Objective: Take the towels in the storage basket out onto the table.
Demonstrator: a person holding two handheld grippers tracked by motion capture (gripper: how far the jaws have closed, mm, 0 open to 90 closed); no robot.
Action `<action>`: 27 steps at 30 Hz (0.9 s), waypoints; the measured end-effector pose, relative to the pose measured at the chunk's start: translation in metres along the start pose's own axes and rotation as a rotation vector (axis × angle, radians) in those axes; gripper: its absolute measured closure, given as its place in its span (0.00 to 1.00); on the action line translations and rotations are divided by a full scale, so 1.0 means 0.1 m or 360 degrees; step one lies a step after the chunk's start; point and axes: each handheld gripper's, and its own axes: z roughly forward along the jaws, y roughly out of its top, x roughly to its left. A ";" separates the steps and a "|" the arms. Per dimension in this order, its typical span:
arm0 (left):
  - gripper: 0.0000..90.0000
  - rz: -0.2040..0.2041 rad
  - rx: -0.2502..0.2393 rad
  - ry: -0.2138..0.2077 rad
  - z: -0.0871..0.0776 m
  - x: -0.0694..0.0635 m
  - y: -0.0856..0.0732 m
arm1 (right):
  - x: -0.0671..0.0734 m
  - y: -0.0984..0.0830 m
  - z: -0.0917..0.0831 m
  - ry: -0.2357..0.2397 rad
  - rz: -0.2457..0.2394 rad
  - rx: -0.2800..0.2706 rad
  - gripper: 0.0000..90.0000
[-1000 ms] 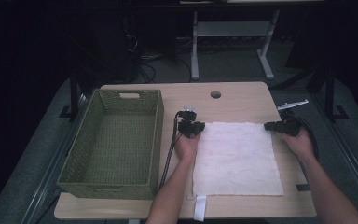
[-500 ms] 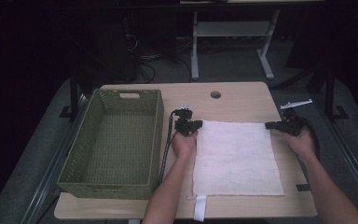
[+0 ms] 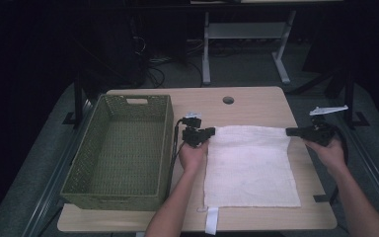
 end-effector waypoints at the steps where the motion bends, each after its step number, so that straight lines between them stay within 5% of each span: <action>1: 0.95 0.0008 0.0008 -0.0011 -0.02 -0.02 -0.01 | 0.02 0.00 -0.03 0.0003 -0.0008 -0.0007 0.97; 12: 0.95 0.0061 -0.0032 -0.0044 -0.27 -0.26 -0.15 | 0.32 -0.12 -0.36 0.0067 -0.0179 -0.0077 0.97; 14: 0.95 0.0030 -0.0060 -0.0057 -0.32 -0.27 -0.18 | 0.38 -0.16 -0.41 0.0081 -0.0205 -0.0084 0.97; 27: 0.93 0.0109 -0.0083 -0.0056 -0.60 -0.47 -0.50 | 0.60 -0.55 -0.55 0.0155 -0.0254 -0.0090 0.97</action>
